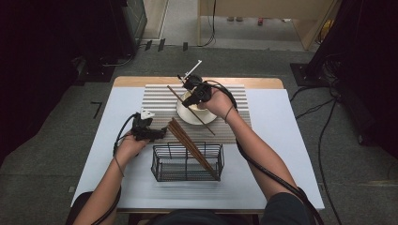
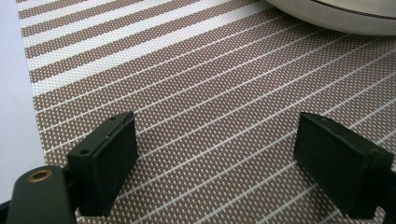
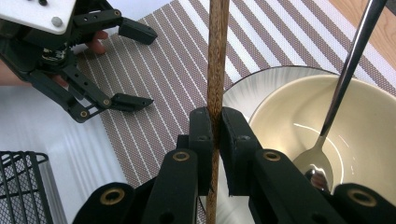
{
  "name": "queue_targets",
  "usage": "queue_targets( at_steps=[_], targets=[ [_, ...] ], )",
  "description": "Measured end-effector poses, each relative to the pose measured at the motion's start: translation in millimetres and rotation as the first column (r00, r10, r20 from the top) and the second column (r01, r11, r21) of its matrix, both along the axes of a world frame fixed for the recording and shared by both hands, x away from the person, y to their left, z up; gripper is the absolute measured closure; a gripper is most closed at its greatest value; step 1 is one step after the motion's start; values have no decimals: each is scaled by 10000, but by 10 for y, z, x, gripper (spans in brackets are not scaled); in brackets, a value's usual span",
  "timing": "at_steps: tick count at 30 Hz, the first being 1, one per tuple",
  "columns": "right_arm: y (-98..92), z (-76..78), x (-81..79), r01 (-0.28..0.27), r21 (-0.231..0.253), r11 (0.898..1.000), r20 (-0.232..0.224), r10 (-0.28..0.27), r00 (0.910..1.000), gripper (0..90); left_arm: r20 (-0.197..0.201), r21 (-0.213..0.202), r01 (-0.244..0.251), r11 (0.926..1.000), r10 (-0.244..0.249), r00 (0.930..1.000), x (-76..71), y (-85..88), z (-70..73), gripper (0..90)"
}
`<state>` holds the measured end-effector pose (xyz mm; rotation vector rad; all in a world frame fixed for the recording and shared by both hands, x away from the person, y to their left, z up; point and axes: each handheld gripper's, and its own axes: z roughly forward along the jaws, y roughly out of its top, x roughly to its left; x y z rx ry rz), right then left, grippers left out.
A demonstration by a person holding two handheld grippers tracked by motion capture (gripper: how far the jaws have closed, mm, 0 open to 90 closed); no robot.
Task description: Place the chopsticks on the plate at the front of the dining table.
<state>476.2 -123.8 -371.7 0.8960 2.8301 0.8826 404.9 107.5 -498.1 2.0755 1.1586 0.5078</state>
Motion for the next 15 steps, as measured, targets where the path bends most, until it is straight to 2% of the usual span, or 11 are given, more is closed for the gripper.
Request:
queue_targets(
  at_steps=[15],
  targets=[
    [71, -54, 41, -79, -213, 9997, -40, 78, 10000, 846, 7, 20, 6, 10000, -6, 10000, 0, 1, 1, 139]
  ],
)
